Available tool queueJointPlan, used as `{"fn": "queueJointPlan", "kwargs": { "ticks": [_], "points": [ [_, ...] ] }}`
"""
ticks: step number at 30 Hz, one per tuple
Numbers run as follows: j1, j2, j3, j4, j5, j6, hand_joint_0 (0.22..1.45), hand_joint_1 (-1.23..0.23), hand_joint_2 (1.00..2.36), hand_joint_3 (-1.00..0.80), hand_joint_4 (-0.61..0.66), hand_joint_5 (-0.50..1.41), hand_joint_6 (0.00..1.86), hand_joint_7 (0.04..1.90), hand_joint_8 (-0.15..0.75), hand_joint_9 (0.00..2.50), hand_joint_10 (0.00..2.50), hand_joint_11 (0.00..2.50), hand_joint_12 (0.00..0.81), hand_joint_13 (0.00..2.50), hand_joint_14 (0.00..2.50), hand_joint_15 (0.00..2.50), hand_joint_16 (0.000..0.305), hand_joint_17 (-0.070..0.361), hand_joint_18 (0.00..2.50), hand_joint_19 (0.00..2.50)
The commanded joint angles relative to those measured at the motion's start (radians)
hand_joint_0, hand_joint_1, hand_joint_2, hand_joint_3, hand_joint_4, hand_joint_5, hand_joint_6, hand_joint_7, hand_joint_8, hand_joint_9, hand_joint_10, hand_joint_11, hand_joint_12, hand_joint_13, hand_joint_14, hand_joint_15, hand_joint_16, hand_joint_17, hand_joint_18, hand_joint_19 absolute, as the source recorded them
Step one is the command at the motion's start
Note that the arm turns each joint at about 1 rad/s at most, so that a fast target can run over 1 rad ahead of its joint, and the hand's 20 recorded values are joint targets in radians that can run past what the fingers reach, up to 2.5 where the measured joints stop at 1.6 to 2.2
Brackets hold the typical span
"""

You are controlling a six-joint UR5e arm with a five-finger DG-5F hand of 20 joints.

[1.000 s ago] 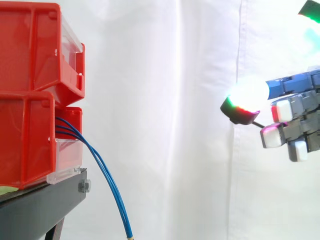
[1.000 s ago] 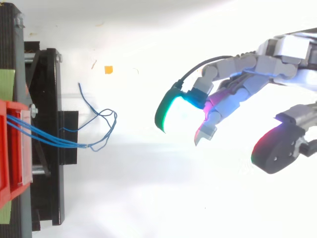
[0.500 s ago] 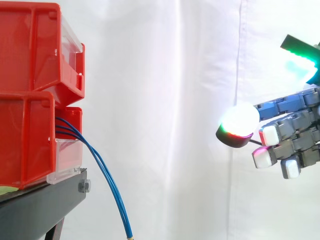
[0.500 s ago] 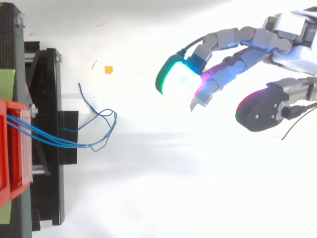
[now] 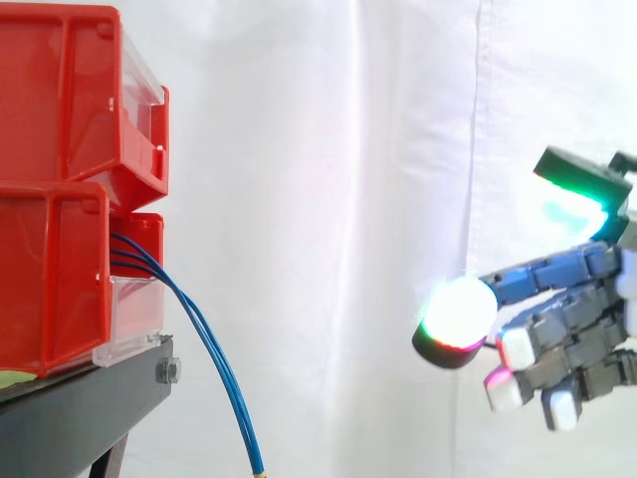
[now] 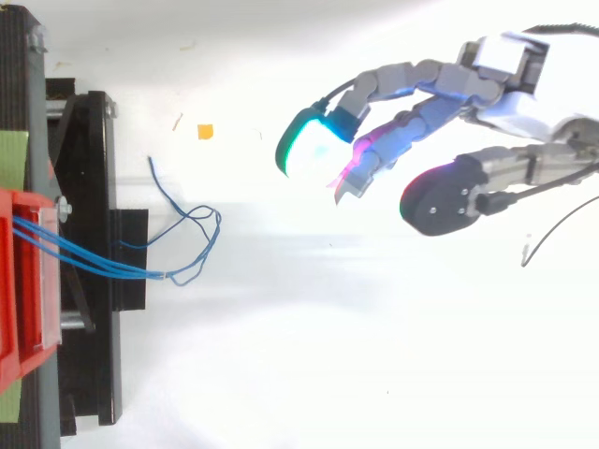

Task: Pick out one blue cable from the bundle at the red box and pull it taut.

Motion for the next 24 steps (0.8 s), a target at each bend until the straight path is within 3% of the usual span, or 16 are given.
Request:
{"fn": "queueJointPlan", "kwargs": {
  "ticks": [1,5,13,17,18,20,21,24],
  "points": [
    [-0.002,-0.034,0.021,0.023,-0.002,0.009,0.61,-0.49,1.00,-0.47,0.28,-0.15,0.50,0.80,0.264,0.87,0.02,0.40,0.377,0.73,0.01,0.34,0.059,0.133,0.67,0.71],
    [0.000,-0.058,0.050,0.028,-0.005,-0.006,0.60,-0.50,1.00,-0.48,0.28,-0.16,0.50,0.80,0.262,0.86,0.02,0.39,0.377,0.72,0.01,0.34,0.059,0.133,0.67,0.72],
    [0.012,-0.062,0.060,0.034,-0.001,-0.038,0.59,-0.52,1.00,-0.49,0.27,-0.16,0.50,0.80,0.258,0.82,0.02,0.38,0.376,0.68,0.01,0.33,0.059,0.133,0.65,0.70],
    [0.015,-0.106,0.075,0.039,-0.004,-0.032,0.59,-0.52,1.00,-0.49,0.27,-0.16,0.50,0.80,0.262,0.82,0.02,0.39,0.376,0.67,0.01,0.33,0.059,0.133,0.65,0.70],
    [0.014,-0.154,0.120,0.042,-0.013,-0.011,0.59,-0.52,1.00,-0.49,0.27,-0.16,0.50,0.80,0.262,0.82,0.02,0.38,0.378,0.67,0.02,0.32,0.059,0.133,0.65,0.71],
    [0.014,-0.181,0.147,0.034,-0.028,0.002,0.59,-0.52,1.00,-0.49,0.27,-0.16,0.50,0.80,0.263,0.82,0.02,0.38,0.377,0.67,0.01,0.33,0.059,0.133,0.65,0.71],
    [0.014,-0.209,0.181,0.022,-0.051,0.011,0.59,-0.52,1.00,-0.49,0.27,-0.16,0.50,0.80,0.261,0.82,0.02,0.39,0.377,0.67,0.01,0.33,0.059,0.133,0.64,0.71],
    [0.014,-0.255,0.228,0.014,-0.063,0.017,0.59,-0.52,1.00,-0.49,0.27,-0.16,0.50,0.80,0.261,0.82,0.02,0.39,0.378,0.67,0.01,0.33,0.059,0.133,0.64,0.71]
  ]
}}
